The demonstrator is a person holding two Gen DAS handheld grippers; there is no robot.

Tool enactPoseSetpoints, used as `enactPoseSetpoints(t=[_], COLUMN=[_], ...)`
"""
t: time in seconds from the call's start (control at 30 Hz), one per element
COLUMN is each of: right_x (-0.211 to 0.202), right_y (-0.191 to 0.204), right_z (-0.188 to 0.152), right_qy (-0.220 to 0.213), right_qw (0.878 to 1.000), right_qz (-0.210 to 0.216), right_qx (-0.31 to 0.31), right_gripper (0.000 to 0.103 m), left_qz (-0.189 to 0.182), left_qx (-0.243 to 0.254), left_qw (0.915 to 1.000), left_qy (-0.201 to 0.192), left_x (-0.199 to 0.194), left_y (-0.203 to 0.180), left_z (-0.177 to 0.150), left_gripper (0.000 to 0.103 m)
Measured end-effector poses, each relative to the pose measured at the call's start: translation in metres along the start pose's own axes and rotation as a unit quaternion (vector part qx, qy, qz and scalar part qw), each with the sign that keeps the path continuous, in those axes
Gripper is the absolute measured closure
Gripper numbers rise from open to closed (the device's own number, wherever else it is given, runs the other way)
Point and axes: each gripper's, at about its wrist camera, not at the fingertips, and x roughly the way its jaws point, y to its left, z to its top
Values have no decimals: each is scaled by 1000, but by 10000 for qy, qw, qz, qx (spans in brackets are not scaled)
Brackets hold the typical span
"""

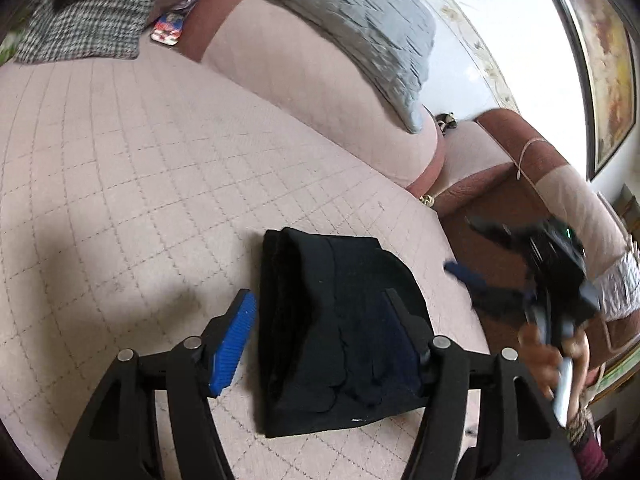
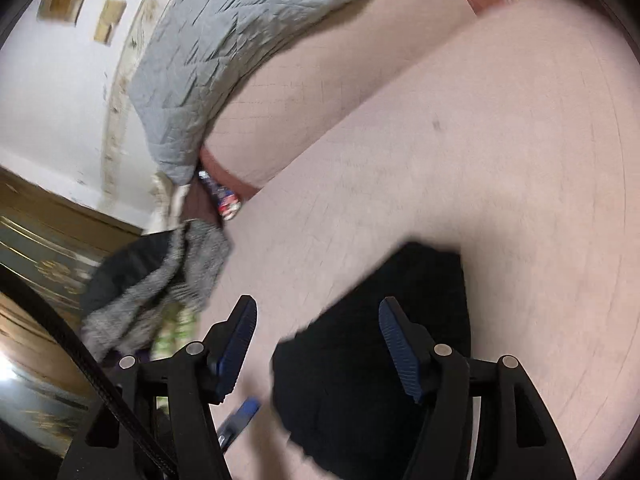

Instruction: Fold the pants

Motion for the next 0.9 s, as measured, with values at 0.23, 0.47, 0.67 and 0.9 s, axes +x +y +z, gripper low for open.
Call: enactPoseSetpoints(t=[0.23,0.47,0.67,0.9], right_x=[-11,-33,-70,-78], right_y=[-79,-90,-75,-64], right_z=[-64,-72,-108,-158], right_qy=[223,-221,-736,-932], right_qw=[9950,9954,9957,9782], right_qz=[365,192,-557,-1447], right_qx=[905,909,-27,-1160], right_gripper=[34,33,33,33], left_qz=[337,343,885,1681], left_qx=[-3,-54,415,1259], left_qw=[9968,9978,9950,9777], left_qy=[729,572,179,34], left_x=[39,21,-9,-20], left_y=[12,14,-13,-52], left_z=[-22,-23,-31,-79], left_gripper=[40,39,38,33])
